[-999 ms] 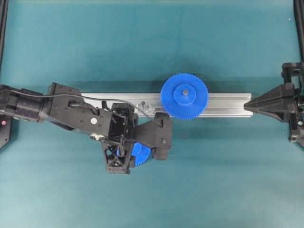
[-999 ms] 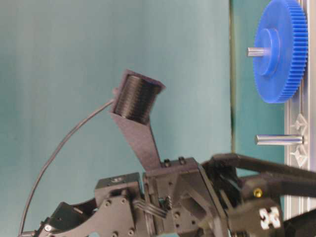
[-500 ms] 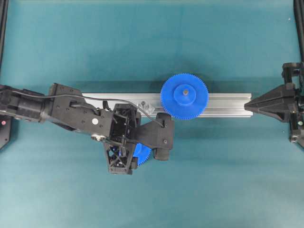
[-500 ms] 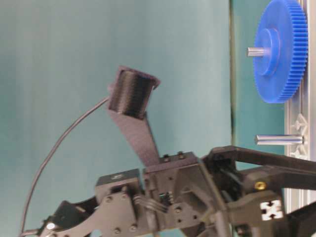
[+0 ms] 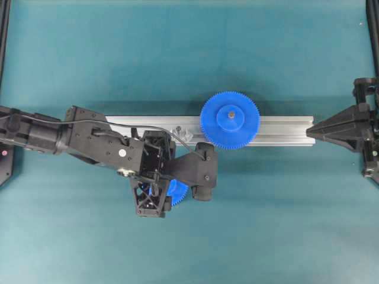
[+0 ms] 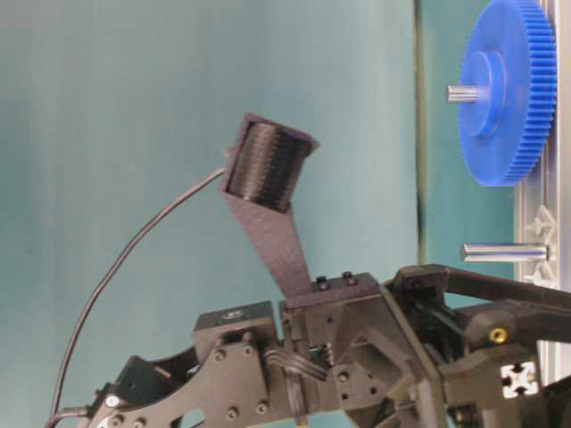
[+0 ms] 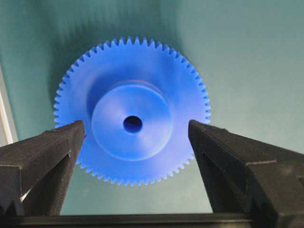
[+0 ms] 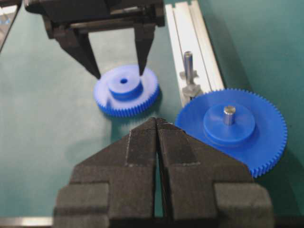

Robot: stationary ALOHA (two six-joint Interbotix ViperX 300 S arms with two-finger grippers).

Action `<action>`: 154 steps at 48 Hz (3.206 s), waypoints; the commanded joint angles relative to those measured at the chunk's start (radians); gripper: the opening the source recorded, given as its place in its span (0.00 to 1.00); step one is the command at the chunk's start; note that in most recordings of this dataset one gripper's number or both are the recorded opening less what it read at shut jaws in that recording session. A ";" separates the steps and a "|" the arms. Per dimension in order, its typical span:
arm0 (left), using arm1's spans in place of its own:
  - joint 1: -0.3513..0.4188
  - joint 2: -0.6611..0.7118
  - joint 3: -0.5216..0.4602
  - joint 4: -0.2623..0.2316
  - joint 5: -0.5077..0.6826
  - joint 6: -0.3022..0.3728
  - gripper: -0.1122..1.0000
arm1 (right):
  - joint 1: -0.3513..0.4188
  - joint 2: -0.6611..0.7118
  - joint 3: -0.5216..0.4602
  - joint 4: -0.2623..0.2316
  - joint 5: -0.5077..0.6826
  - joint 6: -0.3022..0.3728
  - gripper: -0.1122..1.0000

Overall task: Find the location of the shaft and insert the small gear.
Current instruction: 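Close the left gripper on the small blue gear's hub, then lift the gear and carry it up to the empty left shaft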

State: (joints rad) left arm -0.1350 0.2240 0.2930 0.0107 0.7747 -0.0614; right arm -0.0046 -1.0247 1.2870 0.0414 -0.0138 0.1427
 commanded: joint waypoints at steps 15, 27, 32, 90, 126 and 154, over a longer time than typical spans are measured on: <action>-0.003 0.011 -0.020 0.003 -0.003 -0.003 0.93 | -0.002 0.008 -0.009 0.002 -0.003 0.009 0.09; 0.006 0.015 -0.018 0.003 -0.008 -0.008 0.93 | -0.002 0.008 -0.009 0.002 -0.003 0.009 0.09; 0.008 0.015 -0.017 0.003 -0.008 -0.009 0.93 | -0.002 0.008 -0.005 0.002 -0.003 0.011 0.09; 0.006 0.071 -0.008 0.003 0.006 -0.028 0.85 | -0.002 -0.005 -0.003 0.002 -0.005 0.011 0.09; -0.005 0.003 -0.037 0.009 0.043 -0.009 0.68 | -0.002 -0.005 0.000 0.002 -0.003 0.011 0.09; -0.005 -0.091 -0.133 0.009 0.229 0.006 0.68 | -0.003 -0.005 0.003 0.000 -0.005 0.028 0.09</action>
State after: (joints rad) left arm -0.1365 0.1779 0.1963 0.0169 0.9833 -0.0568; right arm -0.0046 -1.0354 1.2993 0.0414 -0.0123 0.1595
